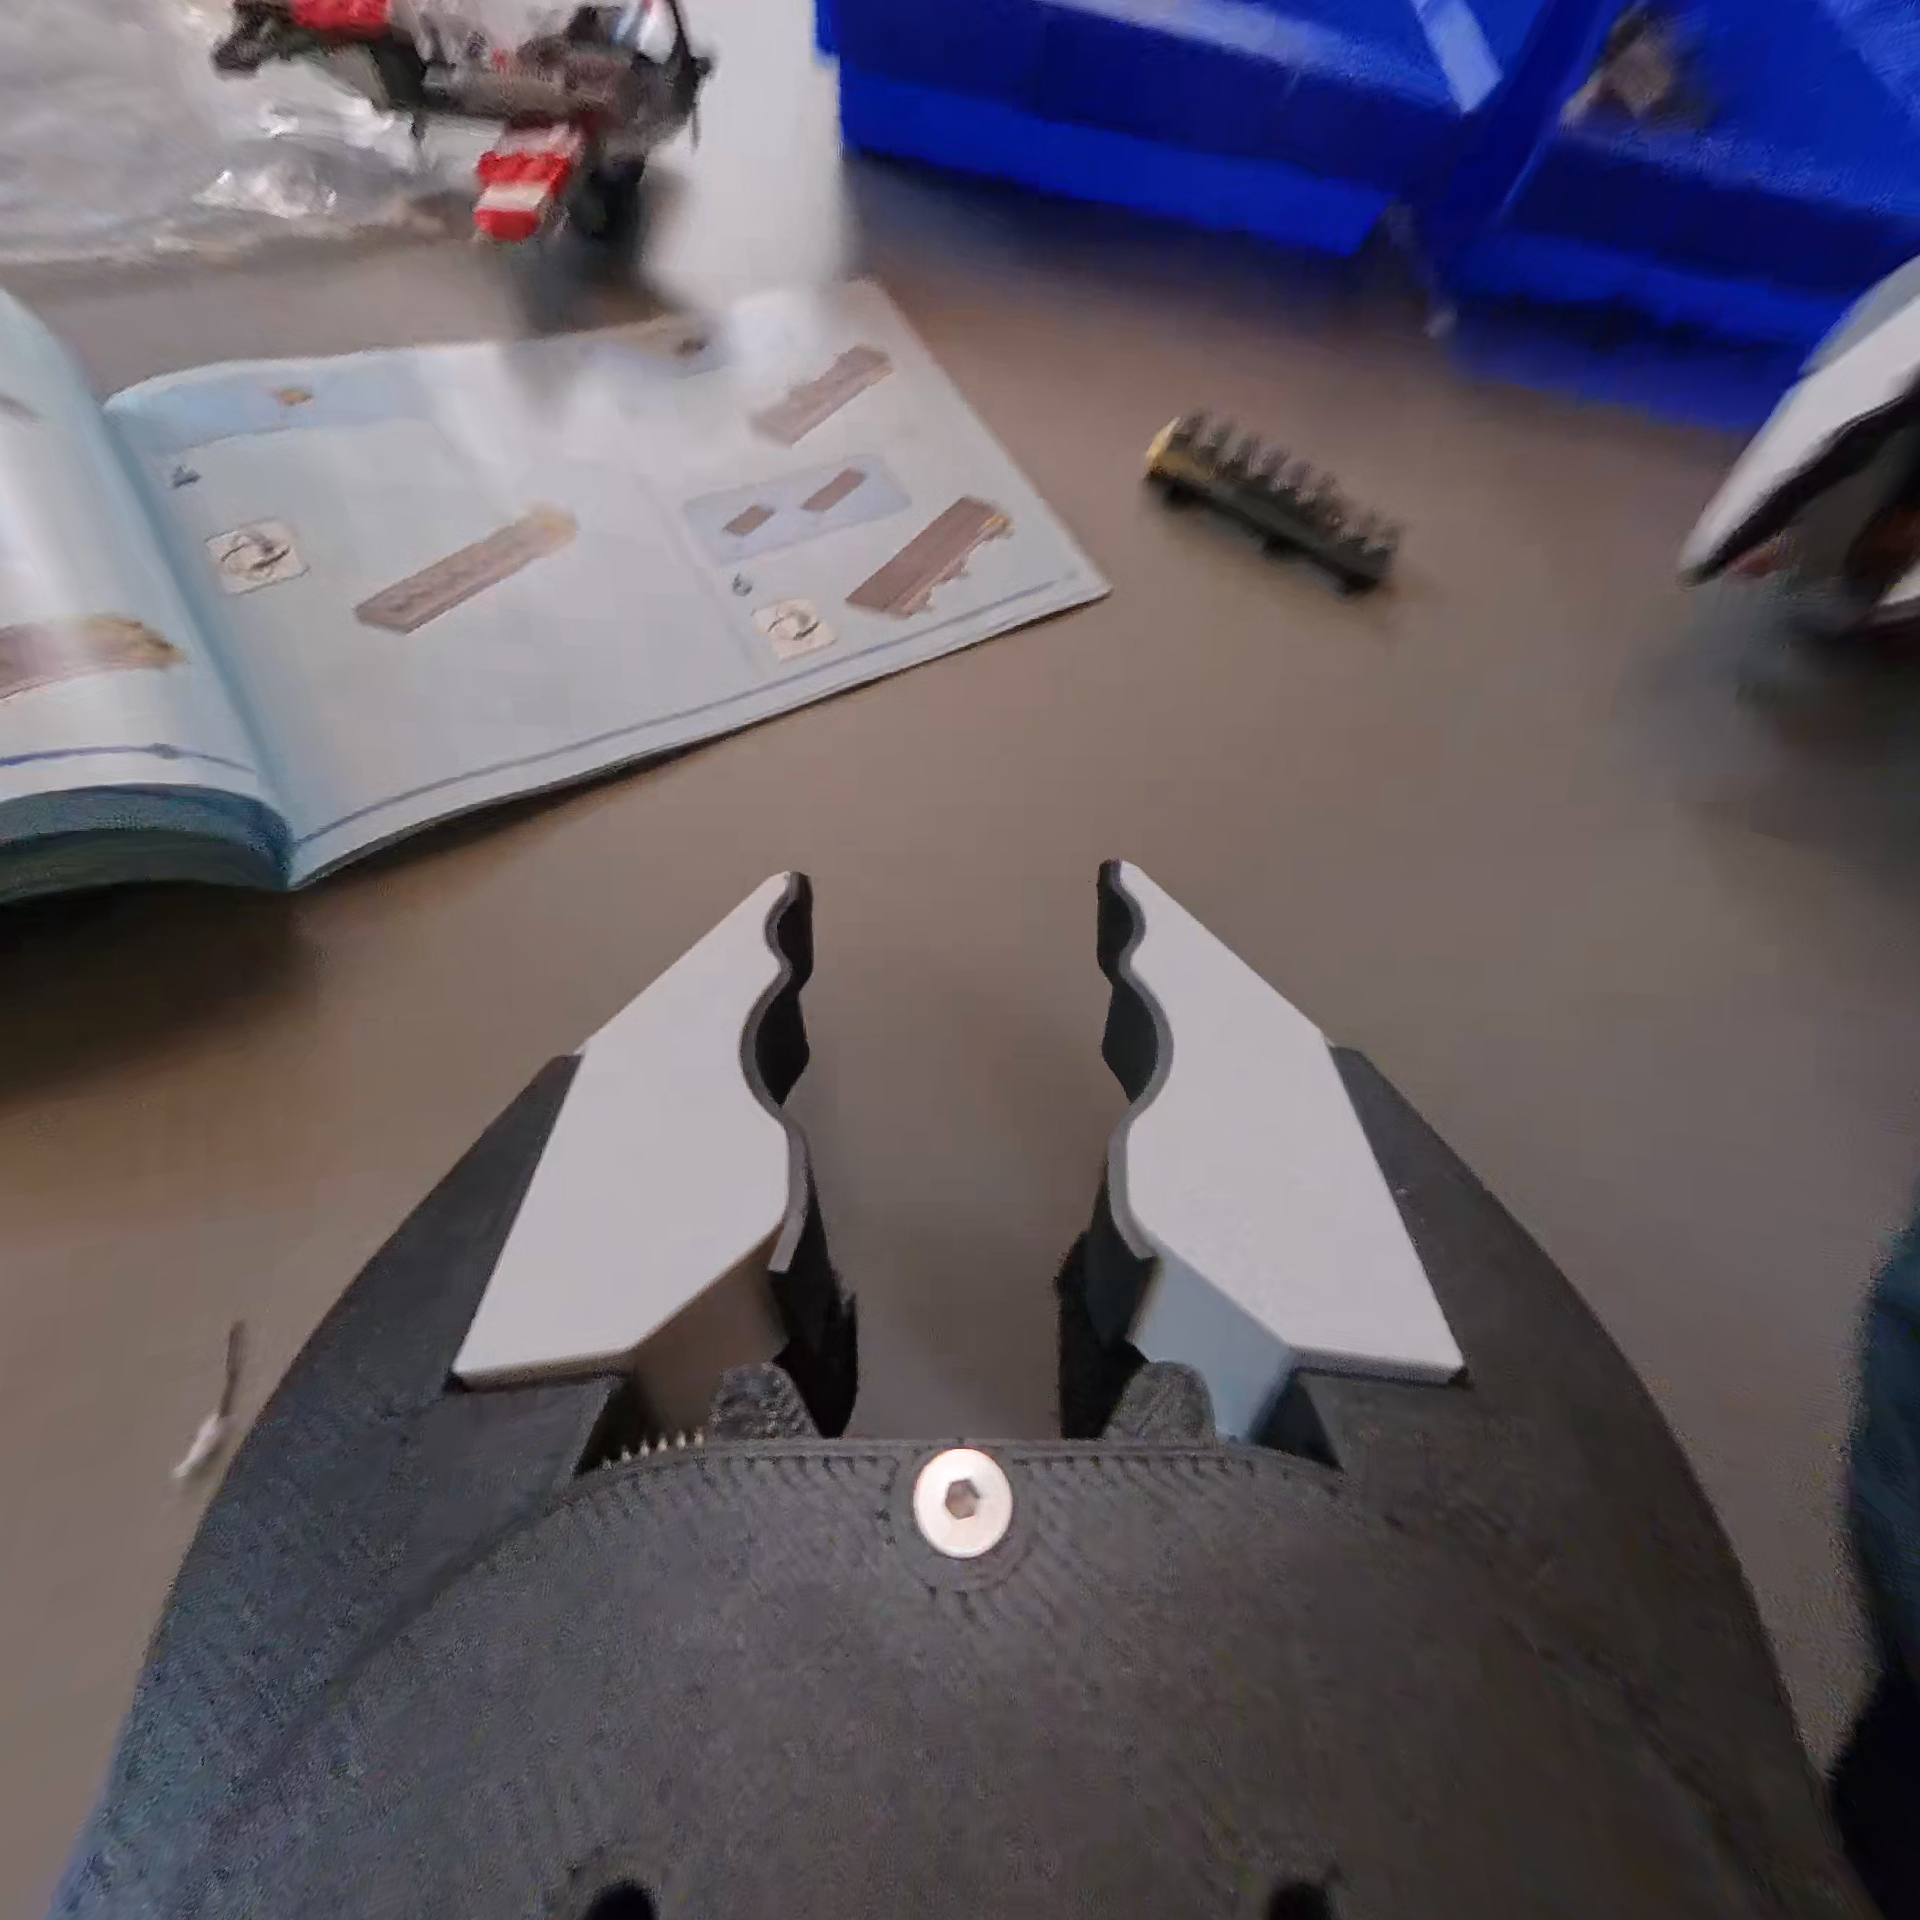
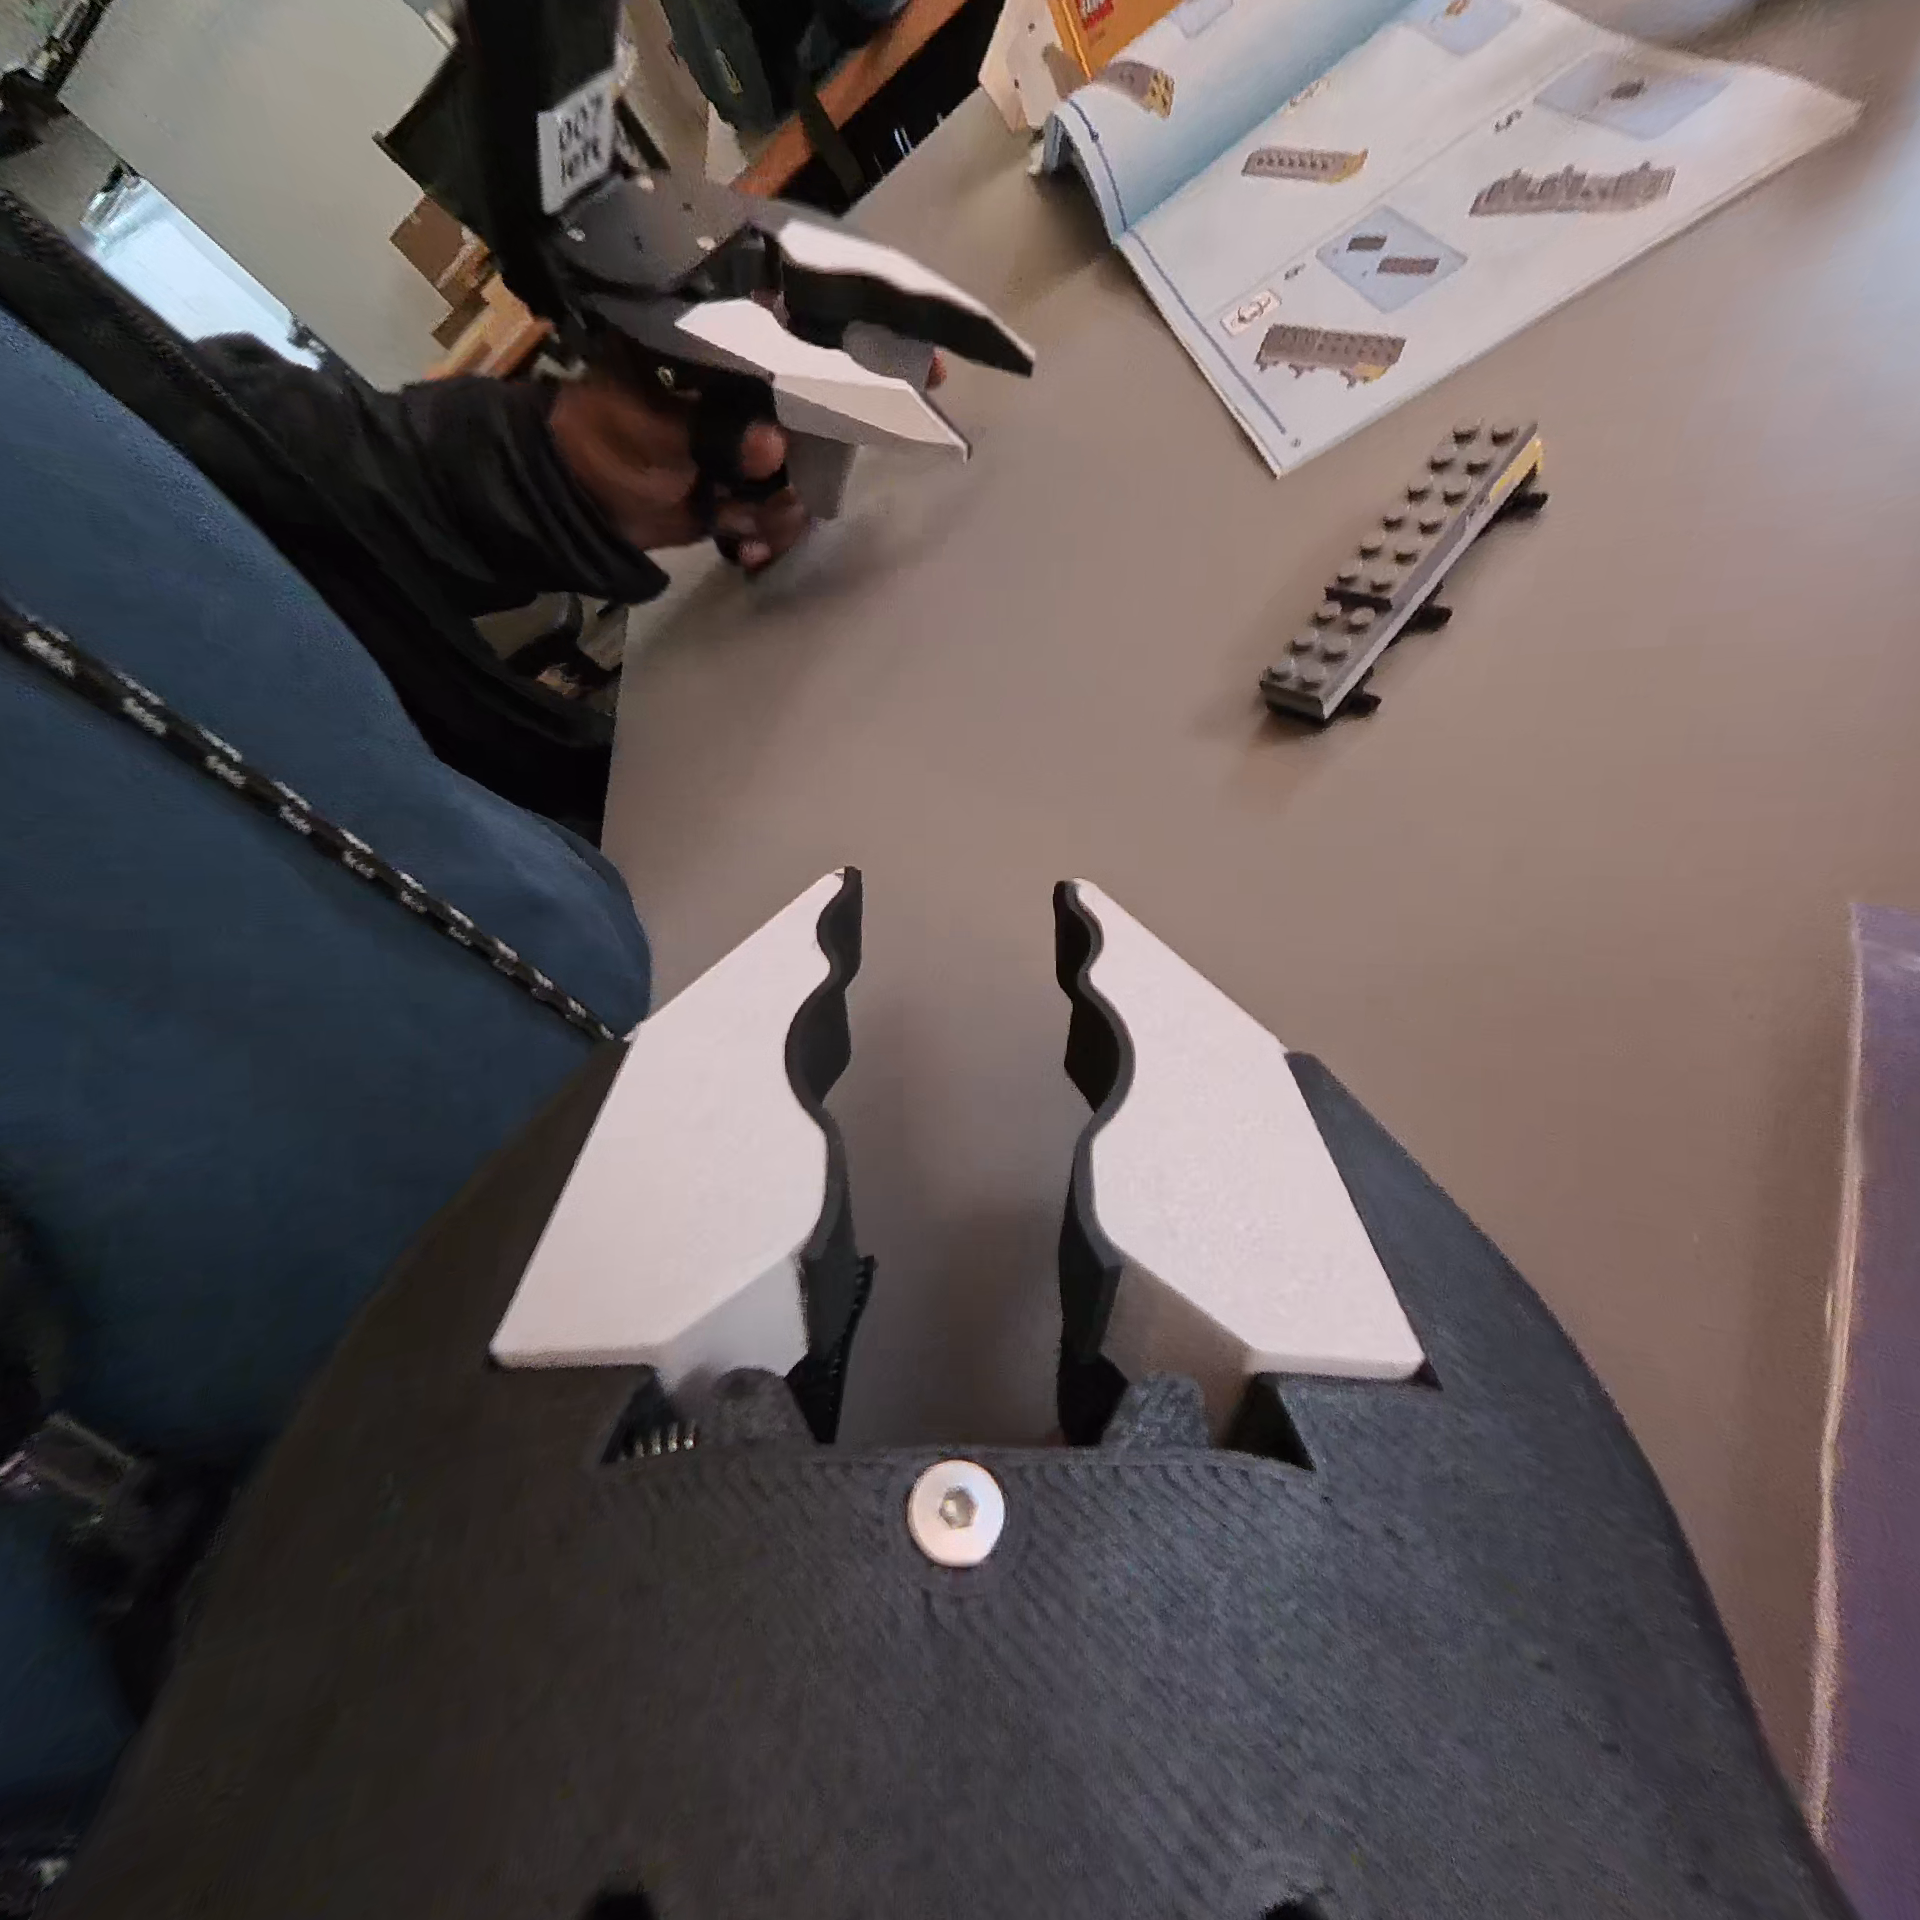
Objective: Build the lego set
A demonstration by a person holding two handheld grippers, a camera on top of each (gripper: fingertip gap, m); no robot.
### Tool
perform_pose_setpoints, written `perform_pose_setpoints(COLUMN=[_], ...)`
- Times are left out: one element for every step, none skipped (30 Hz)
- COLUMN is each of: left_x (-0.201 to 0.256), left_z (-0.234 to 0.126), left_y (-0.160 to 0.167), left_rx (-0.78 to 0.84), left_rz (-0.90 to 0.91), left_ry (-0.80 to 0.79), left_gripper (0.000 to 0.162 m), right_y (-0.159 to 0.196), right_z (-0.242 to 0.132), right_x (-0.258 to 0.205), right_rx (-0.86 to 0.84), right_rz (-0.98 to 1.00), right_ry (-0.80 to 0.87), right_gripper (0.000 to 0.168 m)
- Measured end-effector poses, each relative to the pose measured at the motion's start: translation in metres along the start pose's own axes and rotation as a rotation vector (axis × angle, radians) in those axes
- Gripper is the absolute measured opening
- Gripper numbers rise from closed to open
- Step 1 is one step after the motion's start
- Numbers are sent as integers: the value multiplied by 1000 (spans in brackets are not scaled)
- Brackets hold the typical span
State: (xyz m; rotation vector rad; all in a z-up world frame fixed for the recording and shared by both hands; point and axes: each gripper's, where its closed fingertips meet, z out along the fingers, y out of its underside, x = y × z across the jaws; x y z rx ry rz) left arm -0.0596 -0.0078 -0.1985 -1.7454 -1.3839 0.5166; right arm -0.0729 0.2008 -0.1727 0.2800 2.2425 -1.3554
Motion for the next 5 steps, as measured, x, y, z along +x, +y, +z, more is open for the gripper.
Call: perform_pose_setpoints(left_x=[2,1,1,2,3], left_z=[-4,-5,-5,-4,-3], left_y=[-5,-9,-10,-10,-10], left_rx=[44,70,73,69,65], left_rz=[-21,-42,-63,-76,-80], left_ry=[36,54,71,92,111], left_gripper=[52,52,52,52,52], right_y=[-2,-5,-7,-10,-12], right_z=[1,2,3,3,4], right_x=[0,0,0,1,1], right_rx=[11,23,36,47,57], right_rz=[-9,-16,-21,-20,-15], right_ry=[-3,-4,-4,-4,-6], right_gripper=[38,38,38,38,38])
